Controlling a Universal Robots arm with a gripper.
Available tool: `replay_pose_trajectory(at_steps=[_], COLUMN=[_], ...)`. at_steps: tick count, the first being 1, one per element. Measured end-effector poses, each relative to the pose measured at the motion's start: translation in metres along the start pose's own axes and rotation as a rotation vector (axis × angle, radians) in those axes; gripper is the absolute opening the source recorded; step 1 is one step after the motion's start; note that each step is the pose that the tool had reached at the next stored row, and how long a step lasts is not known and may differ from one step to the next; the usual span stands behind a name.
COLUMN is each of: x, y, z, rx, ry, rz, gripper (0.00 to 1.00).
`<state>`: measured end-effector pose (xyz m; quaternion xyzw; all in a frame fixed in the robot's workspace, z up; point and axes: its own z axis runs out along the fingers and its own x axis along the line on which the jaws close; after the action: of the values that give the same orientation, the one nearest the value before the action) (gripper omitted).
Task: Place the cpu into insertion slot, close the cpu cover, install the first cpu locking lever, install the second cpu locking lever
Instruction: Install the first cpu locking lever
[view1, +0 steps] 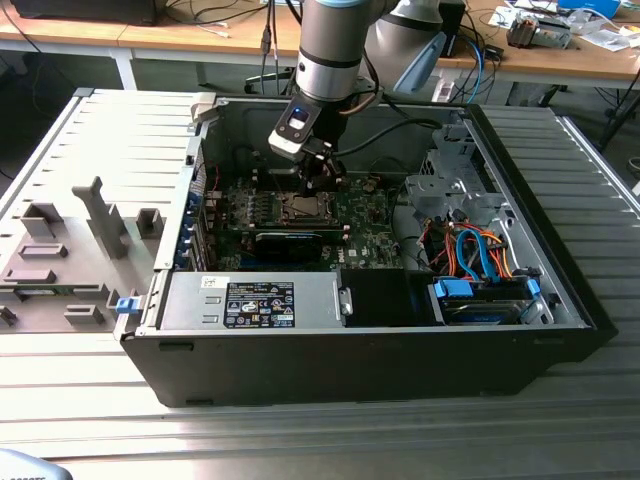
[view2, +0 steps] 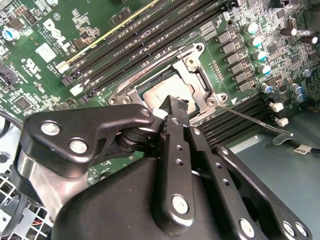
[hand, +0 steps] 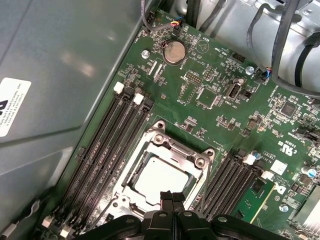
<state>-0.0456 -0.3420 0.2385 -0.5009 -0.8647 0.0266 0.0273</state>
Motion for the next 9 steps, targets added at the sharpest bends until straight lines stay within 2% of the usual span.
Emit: replay_pose_trajectory(at_steps=[9], x=[0.0], y=[0.0], z=[0.0], rx=[0.0005], ry=[-0.0018], rz=[-0.025], gripper=[0.11])
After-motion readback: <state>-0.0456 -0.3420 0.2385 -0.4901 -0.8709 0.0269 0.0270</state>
